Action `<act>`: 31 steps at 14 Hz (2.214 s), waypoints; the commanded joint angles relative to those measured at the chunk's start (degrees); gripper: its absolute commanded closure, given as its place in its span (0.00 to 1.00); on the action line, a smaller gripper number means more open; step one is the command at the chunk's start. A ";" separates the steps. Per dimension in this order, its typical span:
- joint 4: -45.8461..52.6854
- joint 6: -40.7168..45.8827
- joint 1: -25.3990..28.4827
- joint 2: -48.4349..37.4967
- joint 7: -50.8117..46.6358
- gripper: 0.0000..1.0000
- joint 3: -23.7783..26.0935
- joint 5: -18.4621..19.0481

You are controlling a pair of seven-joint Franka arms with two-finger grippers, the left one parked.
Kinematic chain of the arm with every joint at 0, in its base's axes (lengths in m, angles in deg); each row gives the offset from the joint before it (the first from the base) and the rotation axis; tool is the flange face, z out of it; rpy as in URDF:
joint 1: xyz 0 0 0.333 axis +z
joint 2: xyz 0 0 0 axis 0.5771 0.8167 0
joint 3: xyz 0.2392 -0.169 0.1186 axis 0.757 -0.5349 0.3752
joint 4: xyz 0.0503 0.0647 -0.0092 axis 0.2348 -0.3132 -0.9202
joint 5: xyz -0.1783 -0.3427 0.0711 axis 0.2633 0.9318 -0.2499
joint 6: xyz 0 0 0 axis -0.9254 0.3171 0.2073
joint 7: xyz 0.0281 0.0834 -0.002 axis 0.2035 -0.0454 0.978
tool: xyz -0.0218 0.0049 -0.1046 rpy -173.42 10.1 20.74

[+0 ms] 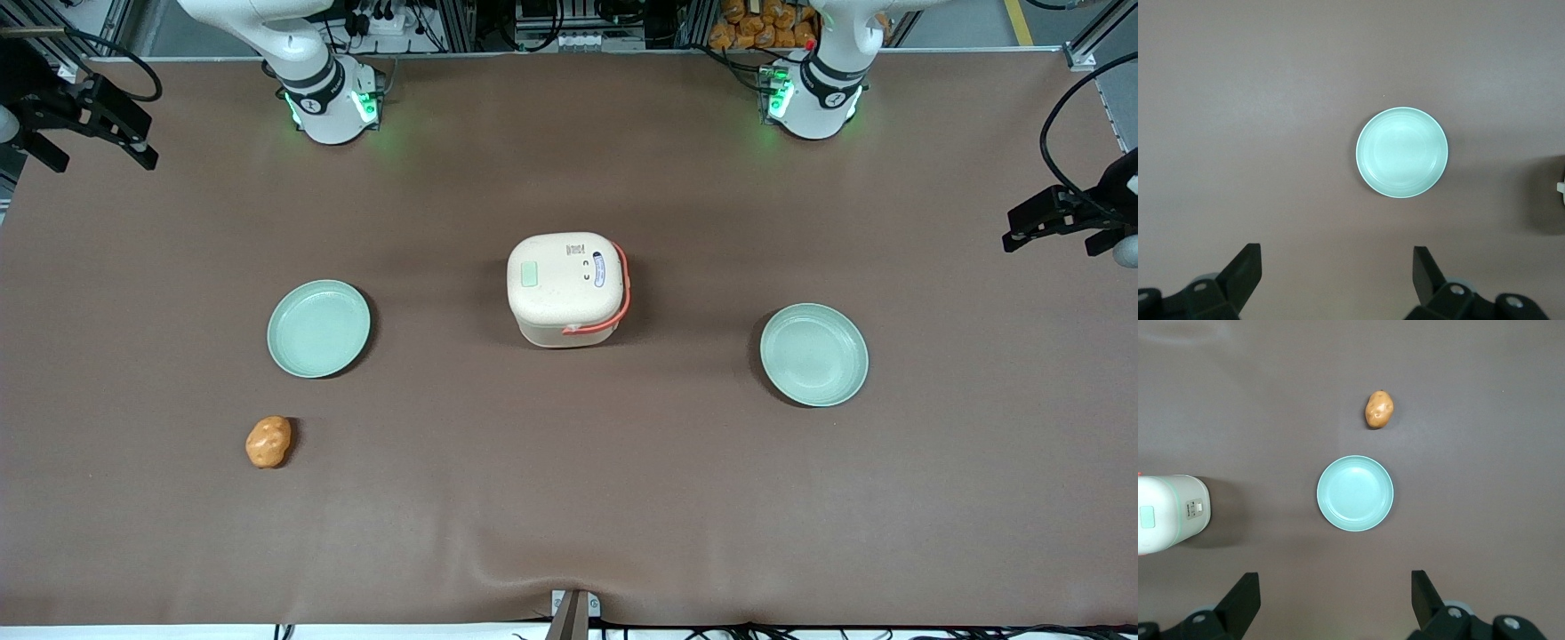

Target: Press rice cooker button with right arm

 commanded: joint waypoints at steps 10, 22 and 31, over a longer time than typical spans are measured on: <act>-0.05 -1.91 1.21 2.10 -1.38 0.00 -0.09 -1.20; 0.21 -10.09 20.36 10.52 -19.92 0.00 -0.09 -1.11; -0.40 -17.03 30.21 21.33 -29.16 0.54 -0.09 -0.23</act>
